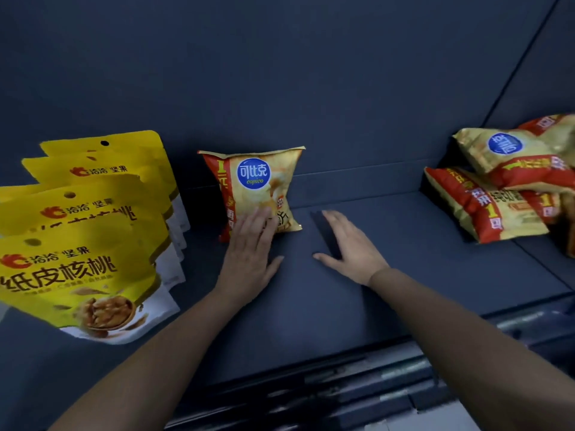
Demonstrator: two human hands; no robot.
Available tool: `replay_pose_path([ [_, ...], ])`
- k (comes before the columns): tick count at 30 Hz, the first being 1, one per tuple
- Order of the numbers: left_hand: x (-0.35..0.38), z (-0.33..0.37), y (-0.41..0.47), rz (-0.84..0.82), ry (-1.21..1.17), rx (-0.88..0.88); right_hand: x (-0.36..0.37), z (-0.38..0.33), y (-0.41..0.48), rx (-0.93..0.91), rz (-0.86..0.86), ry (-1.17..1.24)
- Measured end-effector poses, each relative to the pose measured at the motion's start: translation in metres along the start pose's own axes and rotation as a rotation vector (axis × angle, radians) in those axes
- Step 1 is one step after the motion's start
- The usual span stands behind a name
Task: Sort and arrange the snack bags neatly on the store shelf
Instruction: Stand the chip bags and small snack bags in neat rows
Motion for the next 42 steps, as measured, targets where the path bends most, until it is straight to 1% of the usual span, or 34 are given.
replay_pose_path([
  [2, 0.01, 0.022, 0.007, -0.071, -0.05, 0.137, -0.009, 0.017, -0.026, 0.061, 0.012, -0.048],
  [4, 0.022, 0.043, 0.017, -0.133, -0.106, 0.231, -0.017, 0.032, -0.053, 0.118, 0.027, -0.082],
  [8, 0.045, 0.09, 0.038, -0.264, -0.18, 0.301, -0.033, 0.063, -0.105, 0.174, 0.03, -0.206],
  [11, 0.064, 0.125, 0.052, -0.369, -0.194, 0.294, -0.045, 0.094, -0.145, 0.312, 0.006, -0.253],
  [13, 0.078, 0.143, 0.063, -0.426, -0.219, 0.26, -0.055, 0.115, -0.17, 0.428, 0.024, -0.275],
  [16, 0.1, 0.17, 0.085, -0.471, -0.238, 0.211, -0.071, 0.142, -0.2, 0.571, 0.056, -0.313],
  [20, 0.139, 0.195, 0.117, -0.497, -0.205, 0.123, -0.084, 0.179, -0.224, 0.649, 0.032, -0.312],
  [23, 0.173, 0.214, 0.141, -0.55, -0.147, 0.055, -0.094, 0.216, -0.231, 0.693, 0.013, -0.29],
  [26, 0.205, 0.23, 0.163, -0.605, -0.14, -0.059, -0.104, 0.255, -0.229, 0.692, -0.003, -0.247],
  [29, 0.235, 0.236, 0.182, -0.621, -0.228, -0.239, -0.11, 0.29, -0.216, 0.655, -0.028, -0.195],
  [32, 0.258, 0.233, 0.193, -0.564, -0.308, -0.39, -0.11, 0.315, -0.194, 0.61, -0.038, -0.149],
  [35, 0.275, 0.227, 0.195, -0.527, -0.375, -0.516, -0.11, 0.333, -0.165, 0.611, -0.012, -0.201],
  [36, 0.28, 0.226, 0.194, -0.526, -0.407, -0.541, -0.108, 0.338, -0.155, 0.627, -0.025, -0.225],
  [40, 0.287, 0.227, 0.193, -0.534, -0.488, -0.567, -0.1, 0.347, -0.122, 0.679, -0.185, -0.331],
  [42, 0.287, 0.226, 0.194, -0.562, -0.527, -0.57, -0.099, 0.347, -0.111, 0.687, -0.224, -0.323],
])
Point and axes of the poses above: each hand's wrist, its own y-axis towards the middle knuckle, its own x-axis out of the palm, z = x × y, the point moved 7 cm from there along y, towards the middle knuckle, and after that the axes turned 11 degrees about -y, right-handed, at the moved point
